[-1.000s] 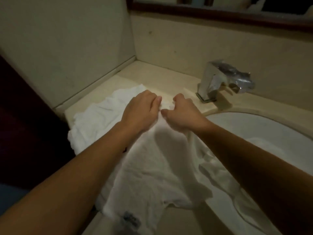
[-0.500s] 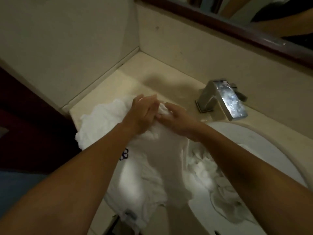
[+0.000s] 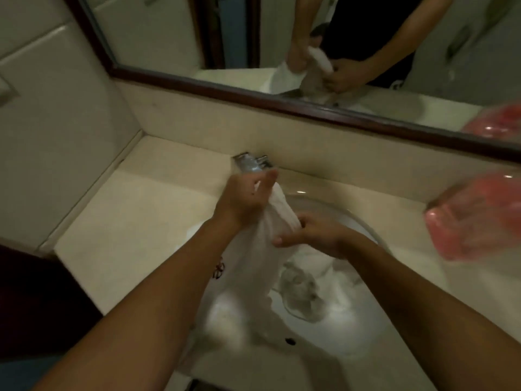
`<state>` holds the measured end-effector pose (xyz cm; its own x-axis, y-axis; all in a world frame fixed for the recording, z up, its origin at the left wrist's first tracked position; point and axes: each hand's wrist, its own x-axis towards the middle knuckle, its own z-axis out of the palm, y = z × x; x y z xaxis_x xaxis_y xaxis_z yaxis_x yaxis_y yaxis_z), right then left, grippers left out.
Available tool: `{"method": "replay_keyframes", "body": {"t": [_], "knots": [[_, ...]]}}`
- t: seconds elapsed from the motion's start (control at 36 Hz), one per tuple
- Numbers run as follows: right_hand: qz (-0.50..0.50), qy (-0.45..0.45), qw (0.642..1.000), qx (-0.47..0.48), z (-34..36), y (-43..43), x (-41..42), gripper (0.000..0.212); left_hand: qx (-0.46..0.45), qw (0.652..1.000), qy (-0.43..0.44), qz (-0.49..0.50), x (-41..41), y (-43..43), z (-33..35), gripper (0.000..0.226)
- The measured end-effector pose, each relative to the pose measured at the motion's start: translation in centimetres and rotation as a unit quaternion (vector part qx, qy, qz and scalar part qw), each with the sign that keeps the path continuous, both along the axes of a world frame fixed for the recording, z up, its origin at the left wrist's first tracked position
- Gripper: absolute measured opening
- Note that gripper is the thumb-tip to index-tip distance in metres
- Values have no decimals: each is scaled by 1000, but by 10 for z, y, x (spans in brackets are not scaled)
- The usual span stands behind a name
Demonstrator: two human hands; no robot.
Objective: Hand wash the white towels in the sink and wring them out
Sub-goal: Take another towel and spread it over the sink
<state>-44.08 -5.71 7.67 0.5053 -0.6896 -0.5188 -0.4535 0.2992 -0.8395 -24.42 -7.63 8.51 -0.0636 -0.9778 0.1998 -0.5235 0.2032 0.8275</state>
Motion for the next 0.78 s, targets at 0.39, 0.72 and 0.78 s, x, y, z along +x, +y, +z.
{"method": "replay_keyframes", "body": {"t": [0.39,0.72,0.78], "knots": [[-371,-92,924,-21,18,55,-189,56,230,967,101,-53,-185,-52,61,80],[-628,13,773,-85,63,62,-310,76,298,948,32,-105,-326,-57,35,92],[-639,1,767,-61,69,58,-329,75,303,946,41,-110,-340,-56,39,96]]}}
